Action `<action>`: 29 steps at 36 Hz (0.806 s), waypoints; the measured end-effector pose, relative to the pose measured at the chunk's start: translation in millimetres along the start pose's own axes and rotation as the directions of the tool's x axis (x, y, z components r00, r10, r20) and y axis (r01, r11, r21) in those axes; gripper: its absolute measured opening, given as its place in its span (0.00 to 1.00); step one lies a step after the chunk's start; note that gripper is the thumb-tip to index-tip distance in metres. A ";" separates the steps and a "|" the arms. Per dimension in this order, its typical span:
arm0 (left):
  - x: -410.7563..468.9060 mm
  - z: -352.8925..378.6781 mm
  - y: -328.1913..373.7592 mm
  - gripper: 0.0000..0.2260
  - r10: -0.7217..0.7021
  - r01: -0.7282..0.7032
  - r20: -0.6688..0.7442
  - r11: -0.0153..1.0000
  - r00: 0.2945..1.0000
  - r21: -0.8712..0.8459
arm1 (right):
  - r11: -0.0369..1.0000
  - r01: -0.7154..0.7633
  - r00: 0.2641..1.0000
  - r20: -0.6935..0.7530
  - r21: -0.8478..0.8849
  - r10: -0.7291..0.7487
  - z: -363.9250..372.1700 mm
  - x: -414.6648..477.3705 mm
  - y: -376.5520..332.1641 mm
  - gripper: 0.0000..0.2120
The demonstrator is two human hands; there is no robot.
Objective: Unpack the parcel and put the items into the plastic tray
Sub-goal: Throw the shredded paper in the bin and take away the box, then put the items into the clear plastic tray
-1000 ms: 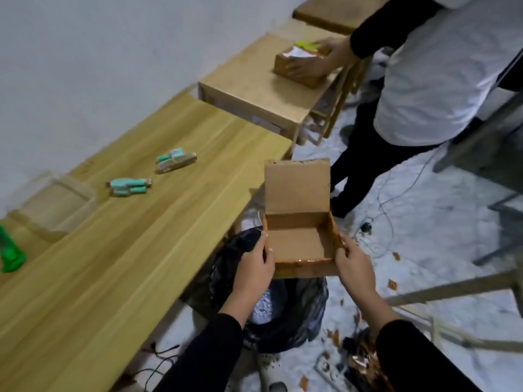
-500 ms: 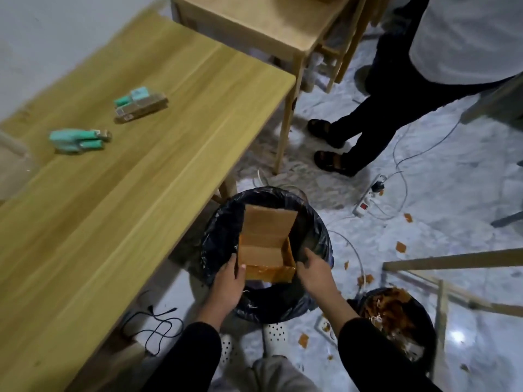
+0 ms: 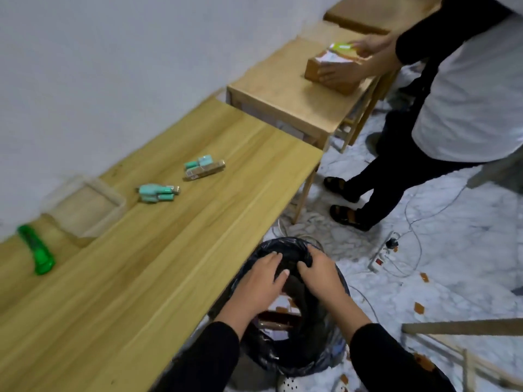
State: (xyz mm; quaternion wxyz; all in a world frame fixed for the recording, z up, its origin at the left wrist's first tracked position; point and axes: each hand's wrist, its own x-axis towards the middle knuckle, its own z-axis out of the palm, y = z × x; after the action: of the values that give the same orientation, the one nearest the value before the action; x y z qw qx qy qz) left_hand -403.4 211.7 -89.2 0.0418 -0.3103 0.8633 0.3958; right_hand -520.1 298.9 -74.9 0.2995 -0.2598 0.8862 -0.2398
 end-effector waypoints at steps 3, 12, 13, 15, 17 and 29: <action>0.5 -52.2 5.5 0.22 0.019 -0.018 -0.108 1.000 0.994 0.010 | 0.995 0.097 0.995 -0.011 -0.014 -0.097 -1.3 12.7 -50.1 0.25; -7.8 -197.3 -75.0 0.19 -0.219 0.251 -0.547 0.968 0.808 -0.017 | 0.927 0.370 0.929 0.048 -0.069 -0.367 19.7 68.9 -182.2 0.26; -9.6 -209.2 -90.7 0.19 -0.267 0.313 -0.590 0.950 0.762 -0.025 | 0.917 0.393 0.919 0.055 -0.075 -0.390 23.7 78.5 -194.2 0.26; -15.5 -228.1 -123.5 0.20 -0.358 0.427 -0.647 0.903 0.673 -0.055 | 0.892 0.440 0.898 0.072 -0.107 -0.434 32.7 99.3 -214.2 0.25; -22.6 -240.7 -153.7 0.22 -0.461 0.531 -0.680 0.839 0.570 -0.124 | 0.867 0.473 0.881 0.105 -0.157 -0.462 42.9 120.0 -229.3 0.25; -21.8 -231.9 -237.2 0.26 -0.793 0.438 -0.569 0.600 0.215 -0.670 | 0.646 0.598 0.797 0.265 -0.475 -0.543 82.8 208.6 -245.6 0.31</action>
State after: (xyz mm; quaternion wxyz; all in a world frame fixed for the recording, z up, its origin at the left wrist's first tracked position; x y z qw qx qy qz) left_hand -210.7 -59.1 -79.8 -0.2767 -0.7822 0.4733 0.2960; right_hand -531.1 -33.6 -75.4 0.1667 -0.6097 0.7732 -0.0513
